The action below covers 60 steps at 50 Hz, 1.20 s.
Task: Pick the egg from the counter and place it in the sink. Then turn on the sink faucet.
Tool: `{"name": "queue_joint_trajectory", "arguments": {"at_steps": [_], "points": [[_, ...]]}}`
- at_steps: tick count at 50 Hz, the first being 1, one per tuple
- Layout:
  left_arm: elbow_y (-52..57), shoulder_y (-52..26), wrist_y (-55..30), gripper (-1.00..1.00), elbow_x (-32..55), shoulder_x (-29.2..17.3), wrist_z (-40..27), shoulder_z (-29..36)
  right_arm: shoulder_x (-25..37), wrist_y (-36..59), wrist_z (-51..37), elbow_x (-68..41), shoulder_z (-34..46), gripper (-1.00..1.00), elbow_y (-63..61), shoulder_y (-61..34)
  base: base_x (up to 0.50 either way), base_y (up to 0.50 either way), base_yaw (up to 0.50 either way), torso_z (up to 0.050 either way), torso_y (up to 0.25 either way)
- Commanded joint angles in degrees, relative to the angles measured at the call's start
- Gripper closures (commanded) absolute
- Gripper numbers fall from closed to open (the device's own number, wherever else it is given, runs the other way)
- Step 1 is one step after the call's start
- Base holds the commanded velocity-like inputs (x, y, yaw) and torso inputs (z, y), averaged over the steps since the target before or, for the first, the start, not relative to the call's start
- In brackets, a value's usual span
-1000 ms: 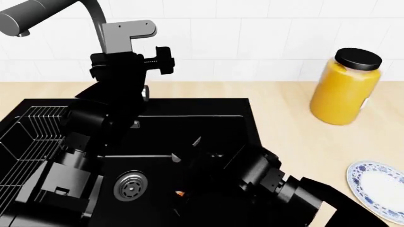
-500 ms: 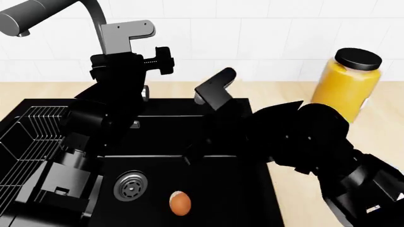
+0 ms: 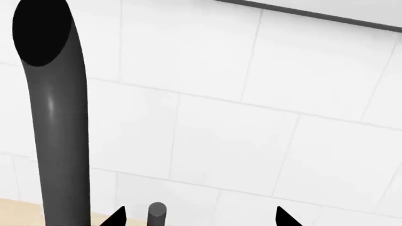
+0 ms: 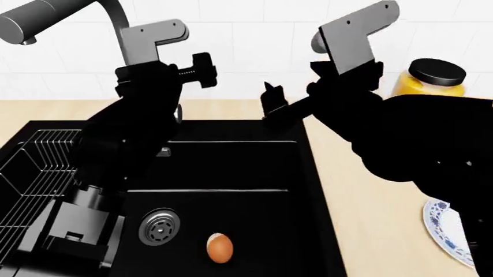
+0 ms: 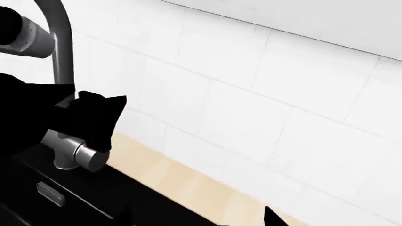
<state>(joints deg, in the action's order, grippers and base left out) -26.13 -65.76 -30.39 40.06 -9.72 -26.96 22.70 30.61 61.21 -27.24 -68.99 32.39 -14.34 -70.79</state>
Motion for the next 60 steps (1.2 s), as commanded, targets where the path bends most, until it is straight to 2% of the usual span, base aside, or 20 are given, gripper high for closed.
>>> {"name": "queue_joint_trajectory", "arguments": {"at_steps": [1,6,12,26,29,34,45,53,60], "points": [[1.2,0.2,-0.2,-1.00,2.0,0.3,-0.4,-1.3,3.4,-6.1,-1.1,3.2,-4.2,-1.00,-3.9,1.1,0.00,0.00,0.00,0.000,0.000],[2.1,0.1,-0.6,-1.00,2.8,0.5,-0.8,-1.6,4.6,-9.9,-1.1,7.3,-4.9,-1.00,-3.7,2.4,0.00,0.00,0.00,0.000,0.000],[3.2,0.4,-0.1,-1.00,2.6,0.7,-1.2,-1.2,5.1,-9.5,-1.5,7.5,-4.7,-1.00,-3.0,3.2,0.00,0.00,0.00,0.000,0.000],[-5.2,-1.9,4.7,-1.00,0.3,2.5,1.1,-0.2,5.4,-10.0,-2.9,7.8,-5.1,-1.00,-2.4,4.3,0.00,0.00,0.00,0.000,0.000],[-10.0,-3.2,8.4,-1.00,-1.8,3.4,2.0,0.4,5.3,-10.2,-2.8,8.0,-4.9,-1.00,-2.2,4.7,0.00,0.00,0.00,0.000,0.000],[-24.0,-7.3,15.6,-1.00,-4.4,6.2,4.6,0.3,5.3,-10.5,-2.5,8.2,-4.8,-1.00,-1.5,5.1,0.00,0.00,0.00,0.000,0.000],[-40.2,-11.8,24.4,-1.00,-6.3,9.3,8.5,1.6,5.4,-11.1,-2.4,8.1,-4.9,-1.00,-1.4,5.9,0.00,0.00,0.00,0.000,0.000],[-44.2,-12.7,28.7,-1.00,-0.6,9.6,11.6,8.6,5.4,-11.9,-2.1,8.0,-5.1,-1.00,-1.4,6.7,0.00,0.00,0.00,0.000,0.000],[-47.5,-13.2,31.9,-1.00,4.6,9.7,10.0,14.7,5.4,-12.1,-1.8,8.0,-4.9,-1.00,-1.4,7.1,0.00,0.00,0.00,0.000,0.000]]}}
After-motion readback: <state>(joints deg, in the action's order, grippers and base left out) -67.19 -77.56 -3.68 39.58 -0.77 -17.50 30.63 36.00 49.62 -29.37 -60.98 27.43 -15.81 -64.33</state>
